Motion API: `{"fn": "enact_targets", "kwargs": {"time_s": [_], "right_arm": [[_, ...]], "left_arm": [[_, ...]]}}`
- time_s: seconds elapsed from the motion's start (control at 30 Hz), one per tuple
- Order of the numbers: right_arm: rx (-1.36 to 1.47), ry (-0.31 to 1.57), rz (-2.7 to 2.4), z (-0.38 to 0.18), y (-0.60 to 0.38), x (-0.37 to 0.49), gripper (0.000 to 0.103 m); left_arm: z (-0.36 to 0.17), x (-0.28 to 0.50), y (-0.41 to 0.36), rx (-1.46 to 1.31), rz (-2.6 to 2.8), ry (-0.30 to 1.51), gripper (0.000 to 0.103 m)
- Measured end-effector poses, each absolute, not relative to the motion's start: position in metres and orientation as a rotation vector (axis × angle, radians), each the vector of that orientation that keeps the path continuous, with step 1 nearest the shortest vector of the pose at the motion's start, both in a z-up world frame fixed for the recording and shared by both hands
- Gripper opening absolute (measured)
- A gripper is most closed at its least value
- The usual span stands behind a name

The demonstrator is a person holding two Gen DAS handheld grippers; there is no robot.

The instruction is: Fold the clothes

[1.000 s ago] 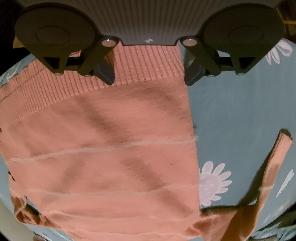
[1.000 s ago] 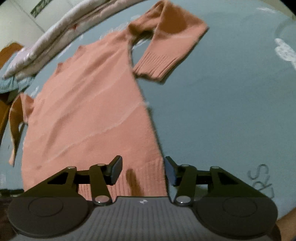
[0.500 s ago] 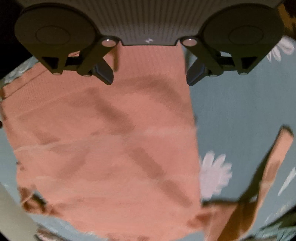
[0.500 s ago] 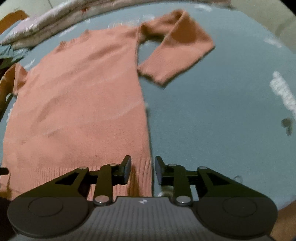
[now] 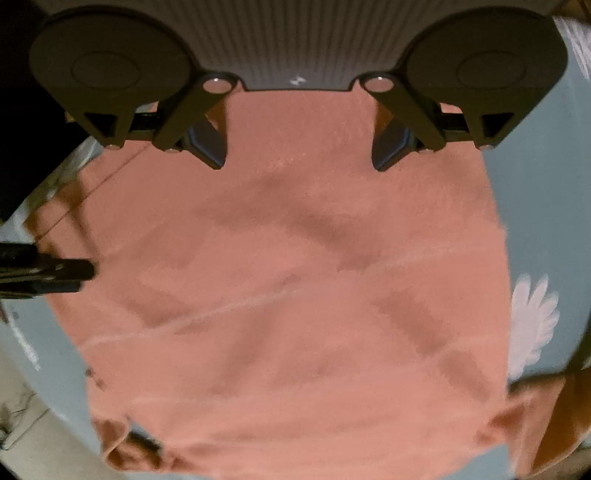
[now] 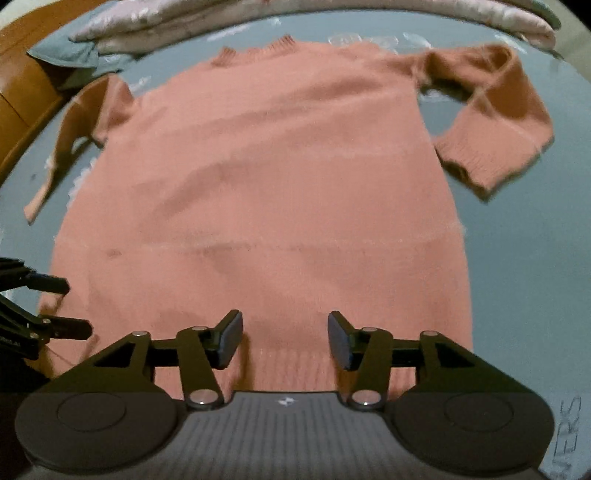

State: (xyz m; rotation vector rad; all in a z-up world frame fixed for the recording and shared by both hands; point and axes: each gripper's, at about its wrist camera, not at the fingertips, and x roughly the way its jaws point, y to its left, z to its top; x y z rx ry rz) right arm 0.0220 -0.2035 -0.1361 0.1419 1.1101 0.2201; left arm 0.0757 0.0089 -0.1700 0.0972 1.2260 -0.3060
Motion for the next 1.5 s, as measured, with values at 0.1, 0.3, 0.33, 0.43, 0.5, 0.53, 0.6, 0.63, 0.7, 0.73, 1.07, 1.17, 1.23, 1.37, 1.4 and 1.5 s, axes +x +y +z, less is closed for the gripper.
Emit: {"fn": "enact_targets", "kwargs": {"time_s": [0.1, 0.3, 0.33, 0.43, 0.5, 0.53, 0.6, 0.63, 0.7, 0.73, 1.07, 1.17, 1.23, 1.37, 1.4, 1.5], "right_arm": [[0.195, 1.094, 0.214, -0.135, -0.218, 0.007, 0.059], [0.243, 1.086, 0.185, -0.137, -0.228, -0.009, 0.061], [0.235, 1.083, 0.185, -0.137, -0.226, -0.009, 0.062], [0.212, 1.083, 0.184, -0.137, -0.219, -0.010, 0.068], [0.200, 1.082, 0.185, -0.137, -0.216, -0.009, 0.072], [0.197, 1.079, 0.188, -0.138, -0.215, -0.009, 0.073], [0.195, 1.074, 0.197, -0.139, -0.213, -0.009, 0.079], [0.195, 1.072, 0.200, -0.139, -0.213, -0.009, 0.079], [0.195, 1.071, 0.204, -0.139, -0.212, -0.010, 0.082], [0.192, 1.072, 0.204, -0.139, -0.211, -0.009, 0.082], [0.223, 1.068, 0.226, -0.142, -0.214, -0.008, 0.090], [0.189, 1.073, 0.225, -0.142, -0.208, -0.008, 0.091], [0.175, 1.073, 0.226, -0.141, -0.206, -0.008, 0.091], [0.195, 1.079, 0.216, -0.141, -0.208, -0.007, 0.091], [0.195, 1.080, 0.214, -0.141, -0.208, -0.007, 0.091], [0.188, 1.078, 0.214, -0.141, -0.206, -0.008, 0.091]], "left_arm": [[-0.176, 0.066, 0.021, 0.112, -0.288, 1.246, 0.089], [-0.180, 0.060, 0.052, 0.041, -0.254, 1.281, 0.090], [-0.180, 0.061, 0.056, 0.031, -0.245, 1.286, 0.089], [-0.170, 0.069, 0.067, 0.004, -0.240, 1.241, 0.089], [-0.153, 0.083, 0.068, -0.014, -0.252, 1.154, 0.089], [-0.147, 0.091, 0.067, -0.026, -0.256, 1.115, 0.089], [-0.137, 0.109, 0.056, -0.059, -0.275, 1.053, 0.089], [-0.136, 0.121, 0.051, -0.084, -0.286, 1.034, 0.089], [-0.143, 0.146, 0.047, -0.131, -0.292, 1.024, 0.089], [-0.148, 0.156, 0.048, -0.155, -0.284, 1.033, 0.089], [-0.159, 0.135, 0.093, -0.103, -0.076, 1.143, 0.089], [-0.141, 0.132, 0.103, -0.169, -0.114, 1.073, 0.088], [-0.124, 0.136, 0.106, -0.247, -0.142, 0.998, 0.089], [-0.116, 0.158, 0.081, -0.283, -0.226, 0.960, 0.089], [-0.118, 0.163, 0.073, -0.264, -0.244, 0.968, 0.089], [-0.130, 0.174, 0.051, -0.203, -0.262, 0.984, 0.089]]}}
